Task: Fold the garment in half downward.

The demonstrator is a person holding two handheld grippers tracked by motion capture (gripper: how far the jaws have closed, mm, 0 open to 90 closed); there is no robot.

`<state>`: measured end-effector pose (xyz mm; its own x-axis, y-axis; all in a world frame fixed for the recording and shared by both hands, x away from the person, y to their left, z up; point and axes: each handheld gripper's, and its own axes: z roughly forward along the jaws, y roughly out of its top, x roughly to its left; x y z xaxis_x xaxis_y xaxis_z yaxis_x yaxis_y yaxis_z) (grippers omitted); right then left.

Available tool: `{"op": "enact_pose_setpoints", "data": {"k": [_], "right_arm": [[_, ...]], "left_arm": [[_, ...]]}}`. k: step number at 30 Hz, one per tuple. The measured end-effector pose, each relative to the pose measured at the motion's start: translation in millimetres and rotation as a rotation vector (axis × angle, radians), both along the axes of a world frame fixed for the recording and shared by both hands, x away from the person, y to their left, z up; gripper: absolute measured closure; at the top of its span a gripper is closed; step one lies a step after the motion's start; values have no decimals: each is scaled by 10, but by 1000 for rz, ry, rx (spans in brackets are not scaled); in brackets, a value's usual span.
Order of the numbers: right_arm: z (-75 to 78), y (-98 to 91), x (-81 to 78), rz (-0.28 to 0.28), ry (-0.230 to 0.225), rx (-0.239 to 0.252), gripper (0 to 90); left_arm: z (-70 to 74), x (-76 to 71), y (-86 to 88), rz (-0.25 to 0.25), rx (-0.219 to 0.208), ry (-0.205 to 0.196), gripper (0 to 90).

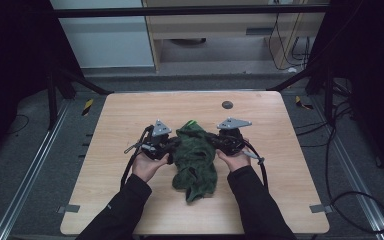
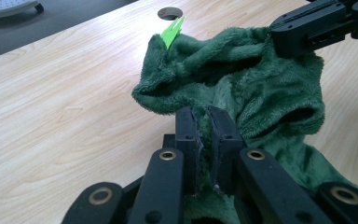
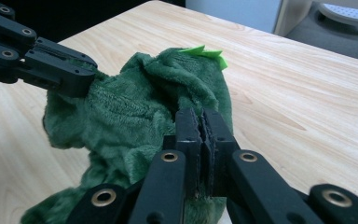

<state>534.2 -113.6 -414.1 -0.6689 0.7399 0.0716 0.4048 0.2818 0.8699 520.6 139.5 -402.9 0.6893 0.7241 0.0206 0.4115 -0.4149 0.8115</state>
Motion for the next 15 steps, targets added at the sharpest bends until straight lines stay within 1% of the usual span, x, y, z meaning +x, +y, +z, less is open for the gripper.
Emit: {"op": "enact_pose_setpoints", "data": {"k": [5, 6, 7, 8, 11, 12, 15], "right_arm": [[-1, -8, -88, 27, 4, -11, 865], [-1, -8, -88, 27, 4, -11, 865], [-18, -4, -134, 36, 12, -13, 864], [-24, -4, -148, 40, 13, -16, 864], [-45, -2, -213, 60, 18, -7, 863], [-45, -2, -213, 60, 18, -7, 863], [-69, -1, -290, 76, 26, -19, 863]], "left_arm": [[-3, -105, 37, -6, 2, 3, 836], [-3, -105, 37, -6, 2, 3, 836], [-15, -145, 38, -13, 12, 4, 836], [-24, -166, 39, -16, 11, 5, 836], [-56, -224, 27, -28, 26, 7, 836], [-56, -224, 27, -28, 26, 7, 836], [-78, -279, 16, -36, 29, 8, 836]]}}
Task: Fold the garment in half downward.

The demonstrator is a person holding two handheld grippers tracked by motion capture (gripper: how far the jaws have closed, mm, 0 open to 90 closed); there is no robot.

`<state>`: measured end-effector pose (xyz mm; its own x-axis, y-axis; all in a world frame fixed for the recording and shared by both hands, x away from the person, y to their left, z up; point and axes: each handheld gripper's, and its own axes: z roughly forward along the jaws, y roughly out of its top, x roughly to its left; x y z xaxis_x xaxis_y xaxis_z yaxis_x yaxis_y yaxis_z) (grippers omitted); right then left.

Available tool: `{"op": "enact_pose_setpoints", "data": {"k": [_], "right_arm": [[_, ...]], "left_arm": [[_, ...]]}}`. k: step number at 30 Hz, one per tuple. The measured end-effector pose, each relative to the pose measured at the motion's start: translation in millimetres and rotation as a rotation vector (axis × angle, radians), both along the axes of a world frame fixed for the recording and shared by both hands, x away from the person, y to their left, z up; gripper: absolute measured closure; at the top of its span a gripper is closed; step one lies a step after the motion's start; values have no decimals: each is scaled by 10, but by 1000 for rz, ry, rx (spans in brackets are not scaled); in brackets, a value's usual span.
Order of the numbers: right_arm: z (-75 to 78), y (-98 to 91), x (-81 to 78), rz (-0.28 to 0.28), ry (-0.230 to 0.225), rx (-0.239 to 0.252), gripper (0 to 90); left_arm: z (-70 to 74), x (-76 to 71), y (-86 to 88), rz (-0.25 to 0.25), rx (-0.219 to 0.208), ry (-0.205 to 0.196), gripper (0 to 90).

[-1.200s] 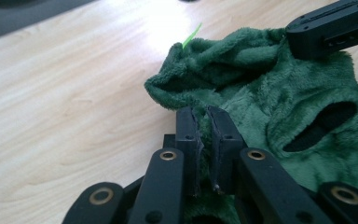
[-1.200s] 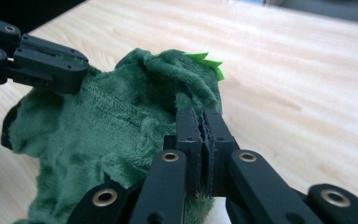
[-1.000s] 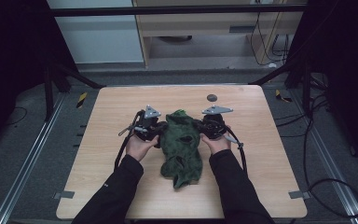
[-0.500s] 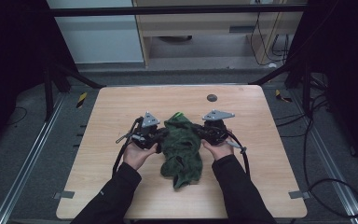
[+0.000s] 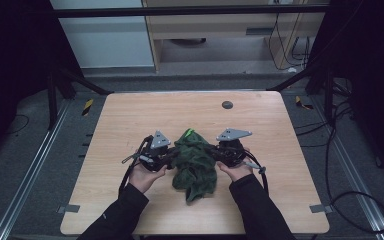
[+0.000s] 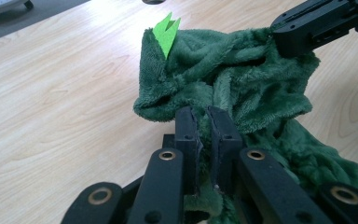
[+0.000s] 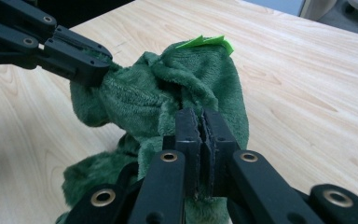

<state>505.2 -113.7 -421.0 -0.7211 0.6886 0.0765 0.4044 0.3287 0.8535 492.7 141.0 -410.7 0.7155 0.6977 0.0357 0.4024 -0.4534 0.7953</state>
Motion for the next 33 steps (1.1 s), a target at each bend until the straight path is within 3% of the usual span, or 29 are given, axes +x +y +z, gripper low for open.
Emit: {"op": "enact_pose_setpoints", "data": {"k": [17, 33], "right_arm": [[-89, -70, -278, 24, 20, 43, 863], [-319, -118, -478, 46, 99, 9, 861]], "left_arm": [[-157, -273, 57, -39, 20, 53, 834], [-399, -429, 28, -68, 54, 112, 831]]}}
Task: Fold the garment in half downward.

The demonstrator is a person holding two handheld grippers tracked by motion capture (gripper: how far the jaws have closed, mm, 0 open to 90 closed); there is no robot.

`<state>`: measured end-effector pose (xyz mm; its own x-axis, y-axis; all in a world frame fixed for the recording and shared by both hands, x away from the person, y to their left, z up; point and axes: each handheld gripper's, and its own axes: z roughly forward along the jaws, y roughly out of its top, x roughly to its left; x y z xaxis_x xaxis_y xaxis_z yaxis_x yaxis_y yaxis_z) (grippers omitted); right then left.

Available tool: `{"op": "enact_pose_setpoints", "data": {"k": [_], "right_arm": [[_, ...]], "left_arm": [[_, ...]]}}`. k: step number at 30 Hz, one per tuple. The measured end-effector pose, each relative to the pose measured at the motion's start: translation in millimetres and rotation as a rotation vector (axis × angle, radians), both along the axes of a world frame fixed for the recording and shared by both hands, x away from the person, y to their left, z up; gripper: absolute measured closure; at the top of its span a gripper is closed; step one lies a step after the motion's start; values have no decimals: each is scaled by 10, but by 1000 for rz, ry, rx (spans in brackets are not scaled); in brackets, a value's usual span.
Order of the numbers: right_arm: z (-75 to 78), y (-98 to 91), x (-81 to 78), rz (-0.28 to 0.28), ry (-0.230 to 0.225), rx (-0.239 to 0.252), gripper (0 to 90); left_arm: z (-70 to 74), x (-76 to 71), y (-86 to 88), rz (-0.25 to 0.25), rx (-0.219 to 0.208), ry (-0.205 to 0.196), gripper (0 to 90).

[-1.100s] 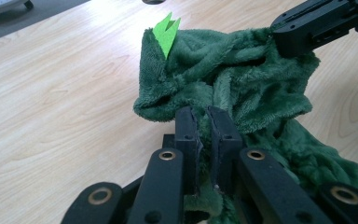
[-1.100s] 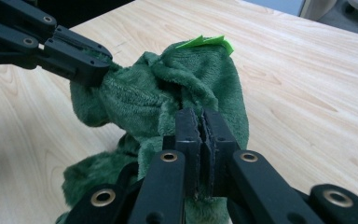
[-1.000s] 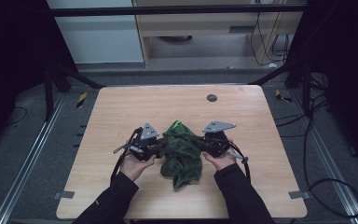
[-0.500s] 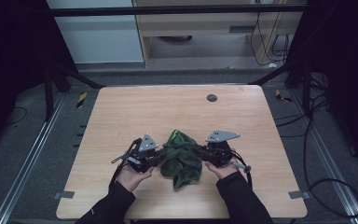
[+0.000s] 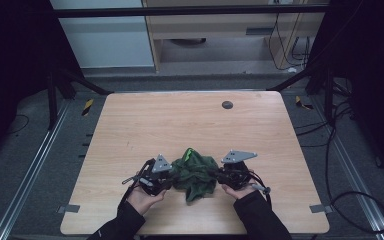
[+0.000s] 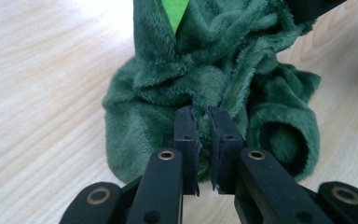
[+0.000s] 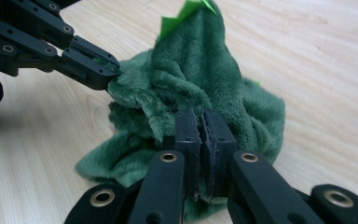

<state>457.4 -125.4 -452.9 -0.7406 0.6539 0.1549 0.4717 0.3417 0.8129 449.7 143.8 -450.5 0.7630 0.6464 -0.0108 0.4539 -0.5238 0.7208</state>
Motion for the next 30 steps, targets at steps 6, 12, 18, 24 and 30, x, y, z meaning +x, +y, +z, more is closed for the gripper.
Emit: {"op": "enact_pose_setpoints", "data": {"k": [6, 12, 18, 24, 30], "right_arm": [[-39, -30, -43, 1, 22, 3, 860], [-116, -46, -81, -1, 54, -24, 858], [-195, -22, -105, 8, 77, -63, 856], [-222, -27, -108, 7, 87, -69, 855], [-239, -38, -128, 5, 93, -76, 851]], "left_arm": [[-65, -50, -26, -10, 13, 13, 831], [-120, -80, -23, -17, 23, 22, 827], [-161, -102, -36, -18, 29, 30, 823], [-184, -101, -26, -17, 29, 36, 817], [-193, -106, -18, -22, 27, 34, 809]]}}
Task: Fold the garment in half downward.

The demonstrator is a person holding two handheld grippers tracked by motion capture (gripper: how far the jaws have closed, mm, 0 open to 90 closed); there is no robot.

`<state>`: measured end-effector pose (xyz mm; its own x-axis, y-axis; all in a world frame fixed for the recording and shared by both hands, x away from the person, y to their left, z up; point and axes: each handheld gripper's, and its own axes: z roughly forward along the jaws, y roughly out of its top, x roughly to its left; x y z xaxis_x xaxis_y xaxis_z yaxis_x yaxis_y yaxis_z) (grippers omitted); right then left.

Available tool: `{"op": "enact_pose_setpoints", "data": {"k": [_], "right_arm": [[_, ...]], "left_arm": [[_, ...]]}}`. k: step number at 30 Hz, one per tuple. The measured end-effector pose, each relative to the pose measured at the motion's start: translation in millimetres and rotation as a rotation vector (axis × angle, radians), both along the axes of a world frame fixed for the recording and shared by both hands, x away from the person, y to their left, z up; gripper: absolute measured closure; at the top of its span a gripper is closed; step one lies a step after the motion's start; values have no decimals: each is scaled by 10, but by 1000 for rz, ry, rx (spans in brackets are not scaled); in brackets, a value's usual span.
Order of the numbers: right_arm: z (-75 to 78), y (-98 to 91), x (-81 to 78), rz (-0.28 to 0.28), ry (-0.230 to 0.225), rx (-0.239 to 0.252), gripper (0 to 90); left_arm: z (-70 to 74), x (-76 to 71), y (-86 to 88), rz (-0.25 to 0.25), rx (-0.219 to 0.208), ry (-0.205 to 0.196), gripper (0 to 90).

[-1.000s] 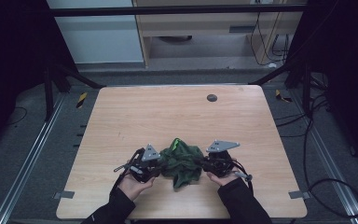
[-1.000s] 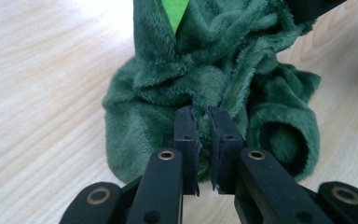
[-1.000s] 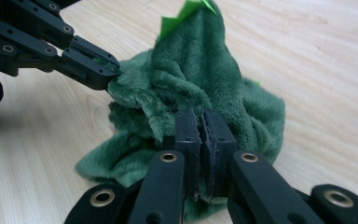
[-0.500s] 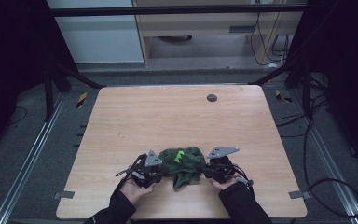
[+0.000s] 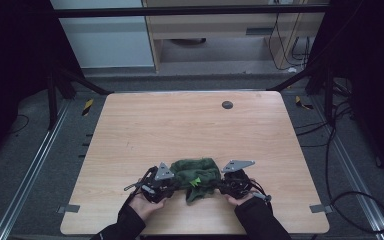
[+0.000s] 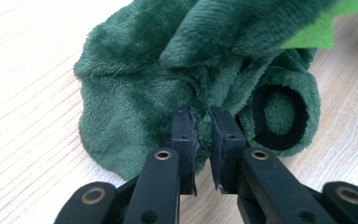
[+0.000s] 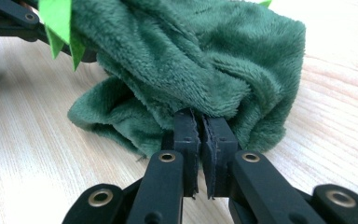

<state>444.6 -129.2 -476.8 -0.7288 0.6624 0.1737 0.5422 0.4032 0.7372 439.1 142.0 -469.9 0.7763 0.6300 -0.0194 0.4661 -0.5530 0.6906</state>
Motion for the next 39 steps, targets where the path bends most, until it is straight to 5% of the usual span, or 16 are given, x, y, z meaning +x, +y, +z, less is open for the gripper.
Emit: {"op": "enact_pose_setpoints", "data": {"k": [10, 24, 34, 39], "right_arm": [[-27, 1, -39, -12, 4, -16, 836], [63, -124, -175, -25, -15, 27, 826], [250, -212, -161, -58, -69, 82, 882], [306, -147, -66, -60, -74, 102, 897]], "left_arm": [[-6, -19, 33, 0, -4, -2, 770], [115, -113, 164, 17, -23, -21, 746], [249, -75, 266, 67, -39, -37, 813], [362, -9, 249, 86, -81, -47, 858]]}}
